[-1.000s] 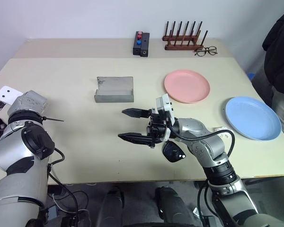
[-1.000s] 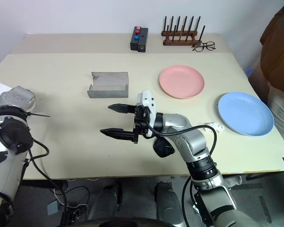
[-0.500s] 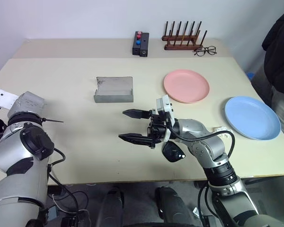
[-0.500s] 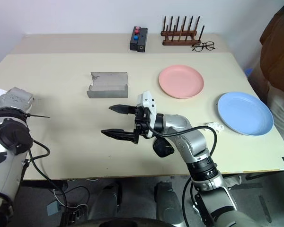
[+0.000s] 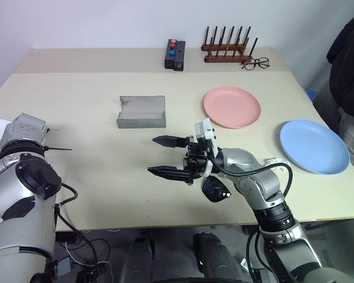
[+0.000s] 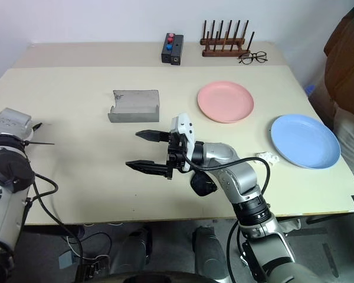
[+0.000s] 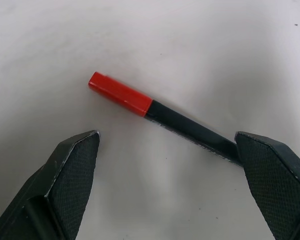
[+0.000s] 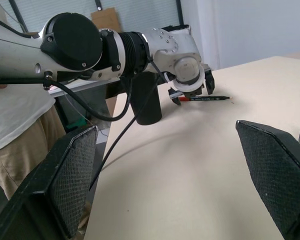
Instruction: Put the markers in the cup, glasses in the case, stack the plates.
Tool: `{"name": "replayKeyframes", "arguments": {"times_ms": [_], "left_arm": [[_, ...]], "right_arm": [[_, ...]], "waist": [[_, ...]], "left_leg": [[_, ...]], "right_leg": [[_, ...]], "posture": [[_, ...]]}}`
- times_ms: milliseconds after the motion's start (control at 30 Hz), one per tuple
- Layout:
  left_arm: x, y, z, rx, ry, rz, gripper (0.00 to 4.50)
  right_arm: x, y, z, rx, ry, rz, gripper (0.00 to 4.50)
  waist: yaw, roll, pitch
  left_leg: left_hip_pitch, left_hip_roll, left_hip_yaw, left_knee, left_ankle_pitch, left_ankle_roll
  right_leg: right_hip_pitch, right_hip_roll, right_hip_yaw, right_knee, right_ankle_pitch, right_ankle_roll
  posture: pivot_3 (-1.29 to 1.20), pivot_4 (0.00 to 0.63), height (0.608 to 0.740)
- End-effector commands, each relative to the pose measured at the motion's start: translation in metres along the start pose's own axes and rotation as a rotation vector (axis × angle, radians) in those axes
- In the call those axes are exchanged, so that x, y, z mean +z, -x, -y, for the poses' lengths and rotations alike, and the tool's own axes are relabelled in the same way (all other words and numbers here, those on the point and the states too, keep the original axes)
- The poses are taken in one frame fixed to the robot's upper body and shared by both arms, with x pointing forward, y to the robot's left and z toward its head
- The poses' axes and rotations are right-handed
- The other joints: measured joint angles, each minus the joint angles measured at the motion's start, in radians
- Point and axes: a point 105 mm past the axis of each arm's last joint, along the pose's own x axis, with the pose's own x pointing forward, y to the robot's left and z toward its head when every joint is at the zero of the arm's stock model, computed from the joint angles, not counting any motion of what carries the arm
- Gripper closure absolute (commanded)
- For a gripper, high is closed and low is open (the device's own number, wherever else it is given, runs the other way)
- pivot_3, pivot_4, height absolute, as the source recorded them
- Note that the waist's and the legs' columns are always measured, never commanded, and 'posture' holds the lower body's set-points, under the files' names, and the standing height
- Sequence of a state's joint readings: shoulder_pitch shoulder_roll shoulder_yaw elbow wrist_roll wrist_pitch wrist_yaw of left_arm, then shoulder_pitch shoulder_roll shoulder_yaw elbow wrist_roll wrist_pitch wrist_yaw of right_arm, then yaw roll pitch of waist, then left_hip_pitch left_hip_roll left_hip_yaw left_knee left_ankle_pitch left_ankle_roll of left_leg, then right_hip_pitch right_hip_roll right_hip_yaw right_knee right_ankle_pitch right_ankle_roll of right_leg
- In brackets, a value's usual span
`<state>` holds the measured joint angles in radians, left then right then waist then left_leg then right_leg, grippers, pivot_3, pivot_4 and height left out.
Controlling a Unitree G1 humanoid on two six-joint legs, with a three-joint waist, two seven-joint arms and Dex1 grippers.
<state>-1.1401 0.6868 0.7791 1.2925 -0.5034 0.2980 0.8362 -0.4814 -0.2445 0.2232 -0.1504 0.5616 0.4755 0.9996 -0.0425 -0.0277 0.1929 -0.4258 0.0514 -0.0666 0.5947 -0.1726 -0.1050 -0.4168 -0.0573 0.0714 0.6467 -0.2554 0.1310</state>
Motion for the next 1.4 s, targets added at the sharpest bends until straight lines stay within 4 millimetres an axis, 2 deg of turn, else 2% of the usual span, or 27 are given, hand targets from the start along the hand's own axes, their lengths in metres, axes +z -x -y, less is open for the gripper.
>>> {"name": "replayKeyframes", "arguments": {"times_ms": [33,100,200,400,500,600,700,800,933,1100,1267,1400], "left_arm": [[-0.011,-0.002,-0.003,0.019,0.003,-0.06,0.28],[-0.01,-0.002,-0.004,0.023,-0.006,-0.056,0.91],[-0.011,-0.002,-0.004,0.028,-0.003,-0.065,2.3],[-0.009,-0.003,-0.006,0.032,-0.016,-0.06,2.3],[0.005,0.0,-0.002,0.009,-0.076,0.039,2.3],[0.008,0.003,0.005,-0.019,-0.071,0.066,2.3],[0.012,0.004,0.007,-0.035,-0.081,0.098,1.49],[0.015,0.005,0.008,-0.038,-0.082,0.122,0.08],[0.017,0.004,0.007,-0.029,-0.082,0.132,0.03],[0.008,-0.001,-0.001,-0.003,0.001,0.04,0.03],[0.019,-0.005,-0.021,0.109,0.038,0.054,0.03],[0.021,-0.006,-0.023,0.111,0.072,0.055,0.03]], "right_arm": [[0.006,-0.002,-0.001,0.009,0.025,0.022,0.0],[0.006,-0.002,-0.001,0.01,0.026,0.022,0.0],[0.007,-0.003,-0.001,0.013,0.026,0.023,0.0],[0.006,-0.003,0.0,0.018,0.024,0.023,0.0],[0.006,-0.004,0.0,0.02,0.022,0.023,0.0],[0.006,-0.004,0.0,0.021,0.02,0.023,0.0],[0.006,-0.004,0.0,0.02,0.019,0.024,0.0],[0.006,-0.004,0.001,0.018,0.021,0.025,0.0],[0.006,-0.003,0.0,0.015,0.019,0.025,0.0],[0.006,-0.004,0.001,0.015,0.018,0.024,0.0],[0.004,-0.003,0.001,0.012,0.019,0.018,0.0],[0.004,-0.003,0.002,0.01,0.017,0.017,0.0]], "waist": [[0.001,0.0,0.0],[0.002,0.0,0.0],[0.001,0.0,0.0],[0.001,0.0,0.0],[0.0,0.0,0.0],[0.0,0.0,0.0],[0.0,0.0,0.0],[0.001,0.0,0.0],[0.001,0.0,0.0],[0.001,0.0,0.0],[-0.003,0.0,0.0],[-0.001,0.0,0.0]], "left_leg": [[0.0,0.0,0.0,0.0,0.0,0.0],[0.0,0.0,0.0,0.0,0.0,0.0],[0.0,0.0,0.0,0.0,0.0,0.0],[0.001,0.0,0.0,0.0,0.0,0.0],[0.001,0.0,0.0,0.0,0.0,0.0],[0.0,0.0,0.0,0.0,0.0,0.0],[0.0,0.0,0.0,0.0,0.0,0.0],[0.0,0.0,0.0,0.0,0.0,0.0],[0.0,0.0,0.0,0.0,0.0,0.0],[0.0,0.0,0.0,0.0,0.0,0.0],[0.0,0.0,0.0,-0.001,0.0,0.0],[0.0,0.0,0.0,-0.001,0.0,0.0]], "right_leg": [[0.0,0.0,0.0,0.0,0.0,0.0],[0.0,0.0,0.0,0.0,0.0,0.0],[0.0,0.0,0.0,0.0,0.0,0.0],[0.0,0.0,0.0,0.0,0.0,0.0],[0.0,0.0,0.0,0.0,0.0,0.0],[0.0,0.0,0.0,0.0,0.0,0.0],[0.0,0.0,0.0,-0.001,0.0,0.0],[0.0,0.0,0.0,-0.001,0.0,0.0],[0.0,0.0,0.0,-0.001,0.0,0.0],[0.0,0.0,0.0,-0.001,0.0,0.0],[0.0,0.0,0.0,-0.001,0.0,0.0],[-0.001,0.0,0.0,-0.001,0.0,0.0]], "posture": [[0.0,0.15,0.74],[0.0,0.15,0.74],[0.0,0.15,0.74],[0.0,0.15,0.74],[0.0,0.15,0.74],[0.0,0.15,0.74],[0.0,0.15,0.74],[0.0,0.15,0.74],[0.0,0.15,0.74],[0.0,0.15,0.74],[0.0,0.15,0.74],[0.0,0.15,0.74]]}}
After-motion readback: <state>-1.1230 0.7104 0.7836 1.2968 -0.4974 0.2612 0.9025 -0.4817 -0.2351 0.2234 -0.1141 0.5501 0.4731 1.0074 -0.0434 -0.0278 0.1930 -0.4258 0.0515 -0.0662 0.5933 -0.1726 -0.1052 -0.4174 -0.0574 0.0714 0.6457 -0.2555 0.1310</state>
